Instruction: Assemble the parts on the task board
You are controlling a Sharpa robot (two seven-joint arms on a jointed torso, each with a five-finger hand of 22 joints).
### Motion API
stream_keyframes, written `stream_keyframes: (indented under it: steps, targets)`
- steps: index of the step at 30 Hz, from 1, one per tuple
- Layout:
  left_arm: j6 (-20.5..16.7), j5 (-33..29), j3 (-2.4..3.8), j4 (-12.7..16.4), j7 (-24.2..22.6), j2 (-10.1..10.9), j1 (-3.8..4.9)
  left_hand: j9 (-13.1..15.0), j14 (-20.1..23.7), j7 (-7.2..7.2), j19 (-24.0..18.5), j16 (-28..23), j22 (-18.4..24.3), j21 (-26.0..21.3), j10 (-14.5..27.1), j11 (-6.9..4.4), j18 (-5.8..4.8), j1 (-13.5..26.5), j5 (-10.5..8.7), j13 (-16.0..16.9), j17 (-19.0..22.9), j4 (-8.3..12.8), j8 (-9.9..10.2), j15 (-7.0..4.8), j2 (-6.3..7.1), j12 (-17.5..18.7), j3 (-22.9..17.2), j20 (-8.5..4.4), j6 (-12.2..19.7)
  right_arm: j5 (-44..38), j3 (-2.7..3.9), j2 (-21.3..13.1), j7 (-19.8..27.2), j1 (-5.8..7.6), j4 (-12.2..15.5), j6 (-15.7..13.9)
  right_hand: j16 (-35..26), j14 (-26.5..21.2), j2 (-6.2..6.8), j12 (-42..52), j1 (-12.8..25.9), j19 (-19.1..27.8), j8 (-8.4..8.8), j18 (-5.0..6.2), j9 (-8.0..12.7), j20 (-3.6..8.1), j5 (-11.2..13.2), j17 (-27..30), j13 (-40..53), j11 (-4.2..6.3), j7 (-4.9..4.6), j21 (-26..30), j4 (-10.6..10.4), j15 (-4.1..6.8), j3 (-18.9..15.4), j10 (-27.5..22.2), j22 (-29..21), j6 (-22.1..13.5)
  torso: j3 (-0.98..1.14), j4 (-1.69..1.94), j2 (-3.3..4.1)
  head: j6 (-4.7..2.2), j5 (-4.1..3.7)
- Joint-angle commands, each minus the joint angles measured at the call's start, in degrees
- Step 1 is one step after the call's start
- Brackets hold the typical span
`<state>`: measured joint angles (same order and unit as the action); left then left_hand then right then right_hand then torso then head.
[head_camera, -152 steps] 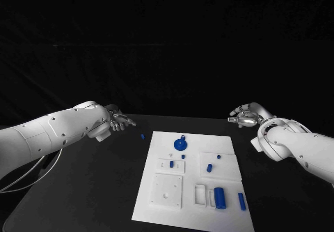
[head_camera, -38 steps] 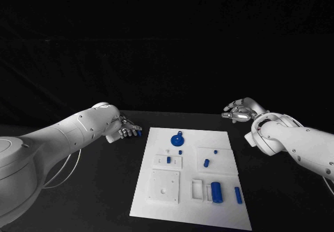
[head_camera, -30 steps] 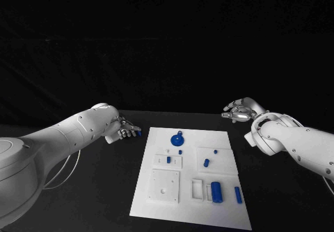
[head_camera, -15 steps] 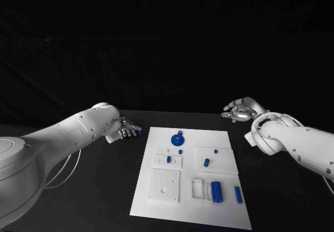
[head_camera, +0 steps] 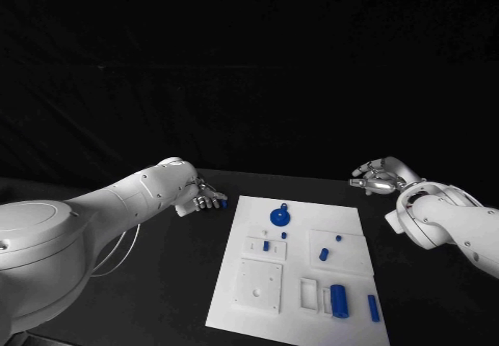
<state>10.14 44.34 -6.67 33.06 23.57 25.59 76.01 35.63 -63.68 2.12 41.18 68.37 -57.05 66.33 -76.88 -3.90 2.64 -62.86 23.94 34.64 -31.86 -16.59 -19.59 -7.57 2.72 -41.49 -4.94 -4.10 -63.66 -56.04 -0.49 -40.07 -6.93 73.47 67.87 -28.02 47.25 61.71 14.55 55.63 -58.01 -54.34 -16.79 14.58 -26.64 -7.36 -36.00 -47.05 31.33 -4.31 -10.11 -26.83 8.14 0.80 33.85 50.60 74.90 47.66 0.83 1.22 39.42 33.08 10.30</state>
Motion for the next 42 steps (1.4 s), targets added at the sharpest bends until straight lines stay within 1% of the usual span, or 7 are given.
stream_keyframes:
  steps: [1,7,14,19,25,36,42]
  targets:
    - [0.7,-0.4,0.05,0.0,-0.7,-0.2,0.03,0.1,-0.1,0.06,0.3,0.3,-0.1,0.3,-0.3,-0.06,0.25,0.5,-0.27,0.1,-0.1,-0.1,-0.3,-0.16,-0.01,-0.4,0.3,-8.75,-0.4,-0.3,0.03,0.0,0.6,-0.01,0.1,0.3,-0.2,-0.4,-0.41,0.3,-0.1,0.0,0.06,0.42,0.1,-0.19,-0.3,0.0,-0.1,-0.03,-0.32,0.2,0.3,-0.06,0.0,-0.5,1.4,0.0,0.00,0.02,0.00,-0.96,2.68]
    - [0.7,-0.6,0.06,0.2,-0.8,-0.1,0.03,0.1,-0.2,0.06,0.4,0.3,-0.1,0.3,-0.4,-0.06,0.26,0.9,-0.68,0.1,-0.1,-0.1,-0.3,-0.19,0.07,-0.4,0.3,-8.79,-0.4,-0.3,0.03,0.0,0.6,-0.01,0.1,0.3,-0.2,-0.4,-0.41,0.3,-0.1,0.0,0.06,0.42,0.1,-0.19,-0.3,0.0,-0.1,-0.03,-0.32,0.2,0.4,-0.06,0.0,-0.5,1.4,0.0,-0.04,0.00,-0.01,-1.49,4.52]
    - [0.9,-0.6,0.07,0.2,-0.8,-0.3,0.04,0.2,-0.2,0.04,0.5,0.4,-0.2,0.2,-0.4,-0.08,0.30,1.2,-2.21,0.0,0.0,-0.1,-0.3,-0.26,0.11,-0.5,0.0,-8.90,-0.4,-0.4,0.03,0.0,0.6,-0.01,0.1,0.3,-0.2,-0.4,-0.42,0.3,-0.1,0.0,0.06,0.42,0.1,-0.19,-0.3,0.0,-0.1,-0.03,-0.32,0.2,0.4,-0.06,0.0,-0.5,1.4,0.0,-0.04,0.02,0.00,-1.58,4.99]
    - [1.1,-0.6,0.06,0.1,-0.9,-0.7,0.03,0.2,-0.2,0.04,0.5,0.4,-0.3,0.2,-0.4,-0.08,0.30,1.1,-2.94,0.0,0.0,-0.1,-0.3,-0.28,0.06,-0.6,0.0,-8.93,-0.4,-0.4,0.03,0.1,0.6,-0.01,0.1,0.3,-0.2,-0.4,-0.42,0.3,-0.1,0.0,0.07,0.42,0.1,-0.19,-0.3,0.0,-0.1,-0.03,-0.32,0.2,0.4,-0.06,0.0,-0.5,1.4,0.0,-0.04,0.01,0.01,-1.25,4.99]
    - [0.8,-0.6,0.06,0.0,-0.9,-0.7,0.02,0.2,-0.2,0.04,0.5,0.5,-0.3,0.2,-0.4,-0.08,0.30,1.0,-3.15,0.0,0.0,-0.1,-0.3,-0.29,0.05,-0.6,-0.1,-8.95,-0.4,-0.4,0.03,0.0,0.5,-0.01,0.1,0.4,-0.2,-0.4,-0.43,0.3,-0.1,0.0,0.06,0.42,0.1,-0.19,-0.3,0.0,-0.2,-0.03,-0.33,0.2,0.4,-0.06,0.0,-0.5,1.4,0.0,-0.08,-0.08,0.07,-1.19,5.02]
    - [1.0,-0.6,0.06,-0.5,-0.8,-1.1,0.02,0.2,-0.2,0.04,0.6,0.5,-0.3,0.2,-0.4,-0.07,0.29,1.1,-3.64,0.0,0.0,-0.1,-0.2,-0.30,0.00,-0.6,0.0,-8.96,-0.4,-0.4,0.03,0.0,0.5,-0.01,0.3,0.4,-0.2,-0.4,-0.44,0.3,-0.1,0.0,0.06,0.42,0.1,-0.19,-0.3,0.0,-0.2,-0.03,-0.33,0.1,0.4,-0.06,0.0,-0.5,1.4,0.0,-0.04,-0.07,0.07,-0.99,4.74]
    - [1.8,-0.8,0.06,-1.0,-0.9,-1.1,-0.02,0.2,-0.2,0.03,0.6,0.5,-0.4,0.2,-0.4,-0.09,0.33,0.7,-3.83,0.0,0.0,0.0,-0.3,-0.33,-0.47,-0.6,-0.2,-9.01,-0.4,-0.4,0.03,-0.1,0.5,0.00,0.3,0.4,-0.2,-0.4,-0.44,0.3,-0.1,0.0,0.06,0.42,0.1,-0.19,-0.3,0.0,-0.2,-0.03,-0.32,0.2,0.4,-0.06,0.0,-0.5,1.4,0.0,-0.03,-0.10,0.04,-0.74,4.65]
